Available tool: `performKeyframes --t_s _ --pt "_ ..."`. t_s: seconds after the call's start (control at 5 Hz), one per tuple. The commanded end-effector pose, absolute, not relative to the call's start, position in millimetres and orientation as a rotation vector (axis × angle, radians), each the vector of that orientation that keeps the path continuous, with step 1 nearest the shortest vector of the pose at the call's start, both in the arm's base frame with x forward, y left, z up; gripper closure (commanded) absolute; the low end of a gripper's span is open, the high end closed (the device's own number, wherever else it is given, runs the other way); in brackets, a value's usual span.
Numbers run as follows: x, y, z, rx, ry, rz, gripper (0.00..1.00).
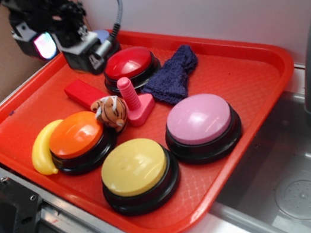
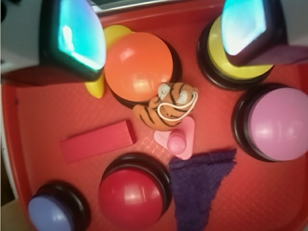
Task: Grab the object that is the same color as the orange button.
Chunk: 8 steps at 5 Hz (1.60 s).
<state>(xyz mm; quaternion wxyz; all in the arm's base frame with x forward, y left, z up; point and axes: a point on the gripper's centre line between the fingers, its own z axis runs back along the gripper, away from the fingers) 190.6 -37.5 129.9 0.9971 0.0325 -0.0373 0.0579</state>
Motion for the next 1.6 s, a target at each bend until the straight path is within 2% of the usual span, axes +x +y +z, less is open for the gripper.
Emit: performKeyframes --t_s 0.0,0.2,0.6,1.2,1.4 --pt "197.2 -42.9 109.7 0.061 -0.099 0.167 0.00" --pt "210.1 -43.1 93.5 0.078 -0.085 0.187 0.00" --pt "218.9 -46.0 70.5 0.108 -0.067 0.186 0.00" --pt "224.3 -44.8 55.0 0.121 -0.025 0.228 0.00" --pt "224.9 -42.9 55.2 0.143 -0.029 0.263 0.91"
